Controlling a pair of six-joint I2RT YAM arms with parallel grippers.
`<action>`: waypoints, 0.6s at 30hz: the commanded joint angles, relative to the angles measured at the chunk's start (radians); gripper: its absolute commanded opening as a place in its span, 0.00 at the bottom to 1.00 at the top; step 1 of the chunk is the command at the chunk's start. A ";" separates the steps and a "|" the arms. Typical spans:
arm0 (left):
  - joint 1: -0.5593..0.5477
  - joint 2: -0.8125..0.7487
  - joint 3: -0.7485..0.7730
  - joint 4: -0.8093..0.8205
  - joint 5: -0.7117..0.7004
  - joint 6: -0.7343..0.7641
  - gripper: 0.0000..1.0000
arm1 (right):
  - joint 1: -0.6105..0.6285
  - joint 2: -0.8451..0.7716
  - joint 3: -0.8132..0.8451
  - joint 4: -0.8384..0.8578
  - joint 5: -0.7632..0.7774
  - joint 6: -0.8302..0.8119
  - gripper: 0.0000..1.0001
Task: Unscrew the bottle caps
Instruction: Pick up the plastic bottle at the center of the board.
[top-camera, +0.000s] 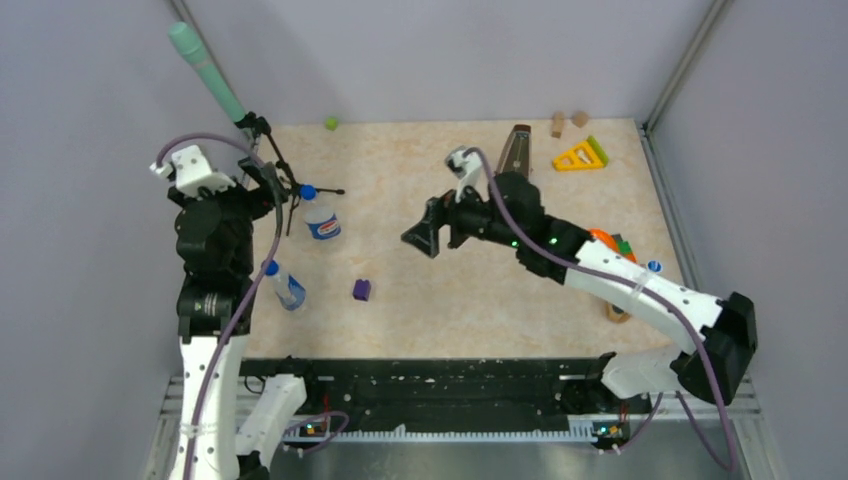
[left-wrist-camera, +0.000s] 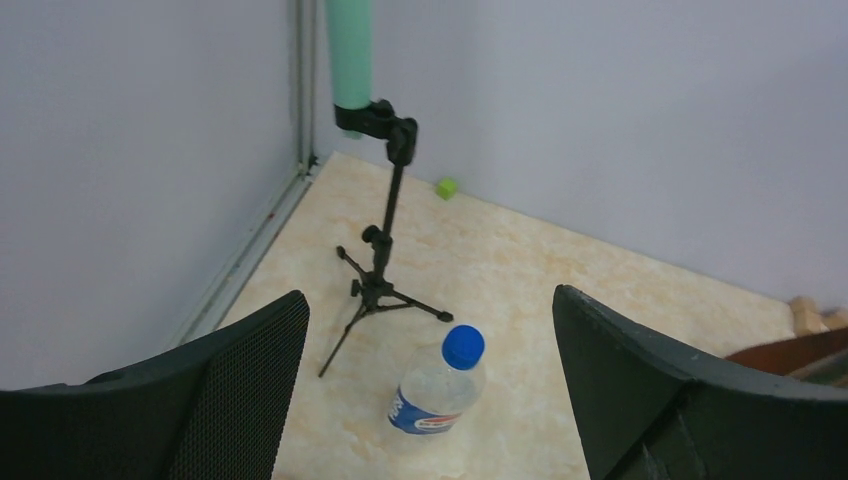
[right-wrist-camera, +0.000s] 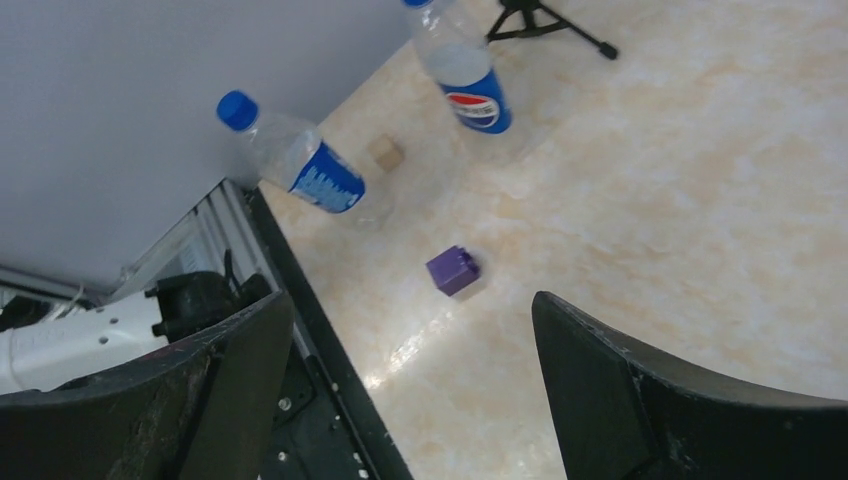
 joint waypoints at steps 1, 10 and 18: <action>0.005 -0.055 0.030 0.003 -0.251 0.017 0.94 | 0.144 0.071 0.021 0.234 0.092 -0.024 0.87; 0.006 0.031 0.090 -0.221 -0.230 -0.037 0.97 | 0.276 0.224 0.036 0.387 0.233 -0.022 0.85; 0.005 0.005 0.145 -0.569 -0.203 -0.199 0.87 | 0.228 0.099 -0.083 0.348 0.361 0.005 0.89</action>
